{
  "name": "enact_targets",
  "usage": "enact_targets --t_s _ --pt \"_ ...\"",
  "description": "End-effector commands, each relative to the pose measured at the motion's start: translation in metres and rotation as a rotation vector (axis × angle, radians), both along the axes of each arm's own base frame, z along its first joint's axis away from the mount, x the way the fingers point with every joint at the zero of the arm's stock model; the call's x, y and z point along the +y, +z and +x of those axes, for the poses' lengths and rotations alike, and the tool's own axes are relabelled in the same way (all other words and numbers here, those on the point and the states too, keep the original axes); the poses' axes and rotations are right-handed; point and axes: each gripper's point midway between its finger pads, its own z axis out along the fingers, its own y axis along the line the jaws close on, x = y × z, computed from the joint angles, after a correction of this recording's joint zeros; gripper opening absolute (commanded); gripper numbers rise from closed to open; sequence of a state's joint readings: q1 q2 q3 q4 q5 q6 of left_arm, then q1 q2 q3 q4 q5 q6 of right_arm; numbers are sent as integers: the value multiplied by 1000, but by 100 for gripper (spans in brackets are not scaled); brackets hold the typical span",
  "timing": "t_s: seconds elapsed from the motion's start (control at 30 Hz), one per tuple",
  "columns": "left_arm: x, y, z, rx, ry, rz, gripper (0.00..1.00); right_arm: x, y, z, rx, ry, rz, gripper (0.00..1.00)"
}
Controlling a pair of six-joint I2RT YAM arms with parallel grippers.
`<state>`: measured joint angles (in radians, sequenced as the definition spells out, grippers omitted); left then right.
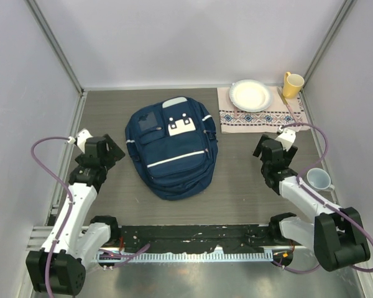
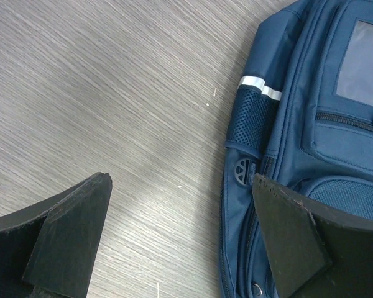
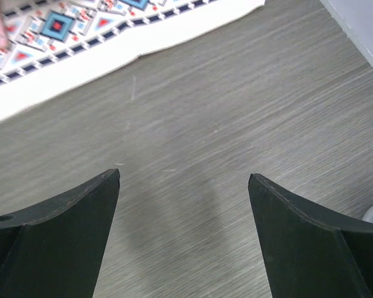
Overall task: Pack the student bag
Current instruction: Reset both arms
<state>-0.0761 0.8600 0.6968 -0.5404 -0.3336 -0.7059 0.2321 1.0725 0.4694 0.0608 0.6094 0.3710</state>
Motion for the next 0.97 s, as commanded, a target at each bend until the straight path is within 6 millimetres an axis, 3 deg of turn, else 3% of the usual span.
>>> enact_targets --t_s 0.0,0.07,0.1,0.17,0.3,0.4,0.47,0.5,0.7,0.93 --pt "4 3 9 -30 27 4 100 -15 6 13 -118 -13 -132 90" --pt "2 0 10 -23 15 0 100 -15 4 14 -188 -24 -115 90" --pt "2 -2 10 -21 18 -1 99 -18 -8 10 -178 -40 -119 90" --pt "2 -5 11 -12 18 -2 100 -27 0 14 -244 -92 -148 91" --pt "0 -7 12 -1 8 -4 100 -11 13 31 -330 33 -178 91" --pt "0 -6 13 -6 7 -5 100 -14 15 34 -362 47 -217 91" --pt "0 -6 13 -6 5 -3 100 -18 -4 35 -344 69 -214 91" --pt "0 -5 14 -6 4 -2 100 -19 0 33 -394 73 -198 91" --pt "2 -5 13 3 8 8 100 -20 -18 50 -300 120 -162 91" --pt "12 4 12 -42 59 40 100 -24 -16 50 -311 103 -155 92"
